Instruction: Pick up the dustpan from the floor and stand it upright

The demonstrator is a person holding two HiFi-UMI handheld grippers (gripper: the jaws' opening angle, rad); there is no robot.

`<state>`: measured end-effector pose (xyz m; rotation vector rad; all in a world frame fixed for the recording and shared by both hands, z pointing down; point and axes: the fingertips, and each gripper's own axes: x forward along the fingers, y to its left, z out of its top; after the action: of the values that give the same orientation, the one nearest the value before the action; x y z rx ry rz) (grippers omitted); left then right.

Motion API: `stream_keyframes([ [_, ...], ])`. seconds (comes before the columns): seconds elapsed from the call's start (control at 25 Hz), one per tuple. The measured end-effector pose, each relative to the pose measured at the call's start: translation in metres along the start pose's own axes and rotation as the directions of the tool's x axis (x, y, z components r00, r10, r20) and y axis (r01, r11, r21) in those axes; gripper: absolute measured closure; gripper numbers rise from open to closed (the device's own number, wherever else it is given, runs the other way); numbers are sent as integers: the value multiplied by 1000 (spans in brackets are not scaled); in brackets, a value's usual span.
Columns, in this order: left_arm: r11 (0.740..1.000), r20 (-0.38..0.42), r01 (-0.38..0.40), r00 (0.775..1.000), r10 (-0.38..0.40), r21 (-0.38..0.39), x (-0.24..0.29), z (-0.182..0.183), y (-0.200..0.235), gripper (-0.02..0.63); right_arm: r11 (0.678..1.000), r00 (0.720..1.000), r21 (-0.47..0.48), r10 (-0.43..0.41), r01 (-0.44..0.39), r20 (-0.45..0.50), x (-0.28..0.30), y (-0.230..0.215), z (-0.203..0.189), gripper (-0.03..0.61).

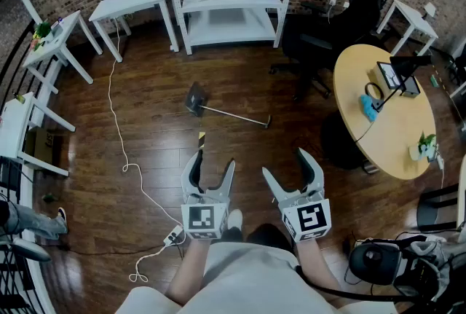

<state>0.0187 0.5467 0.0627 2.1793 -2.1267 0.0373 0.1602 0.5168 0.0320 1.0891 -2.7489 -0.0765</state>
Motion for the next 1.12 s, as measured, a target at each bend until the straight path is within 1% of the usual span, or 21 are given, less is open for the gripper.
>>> stream_keyframes([
  [0.12, 999, -19, 32, 999, -32, 12, 53, -2, 14, 276, 999, 999, 33, -23, 24, -25, 44, -27, -7, 242],
  [0.24, 998, -45, 62, 997, -60, 26, 102, -10, 18, 276, 998, 999, 64, -15, 18, -50, 82, -53, -20, 282],
  [0.44, 994, -79, 102, 992, -100, 26, 204, -26, 17, 287, 990, 996, 133, -44, 55, -83, 153, -119, -53, 284],
  [0.56, 993, -113, 115, 987, -111, 35, 279, -37, 19, 290, 992, 997, 123, -29, 39, -75, 210, -167, -60, 284],
  [0.64, 989, -161, 137, 979, -127, 52, 322, -52, 15, 299, 993, 996, 112, -14, 24, -86, 242, -196, -73, 284],
  [0.72, 985, -232, 165, 961, -149, 49, 356, -80, 8, 302, 988, 990, 152, 3, 18, -139, 262, -219, -105, 284],
  [0.8, 978, -273, 201, 945, -178, 58, 401, -106, 2, 302, 979, 983, 202, 14, 23, -181, 290, -245, -138, 284],
  [0.88, 965, -301, 242, 932, -203, 99, 450, -135, -1, 308, 978, 976, 207, 35, 10, -213, 322, -268, -164, 284],
  [0.96, 950, -344, 284, 912, -225, 131, 493, -178, -1, 318, 980, 968, 200, 48, 2, -247, 349, -284, -197, 284],
  [1.04, 934, -403, 329, 880, -250, 139, 531, -233, 0, 319, 980, 958, 200, 53, 5, -281, 371, -296, -234, 284],
  [1.08, 924, -439, 355, 859, -263, 141, 547, -263, 1, 319, 979, 953, 202, 54, 7, -299, 381, -301, -253, 284],
  [1.12, 912, -479, 385, 833, -277, 142, 560, -295, 2, 319, 978, 946, 207, 56, 12, -320, 388, -303, -273, 284],
])
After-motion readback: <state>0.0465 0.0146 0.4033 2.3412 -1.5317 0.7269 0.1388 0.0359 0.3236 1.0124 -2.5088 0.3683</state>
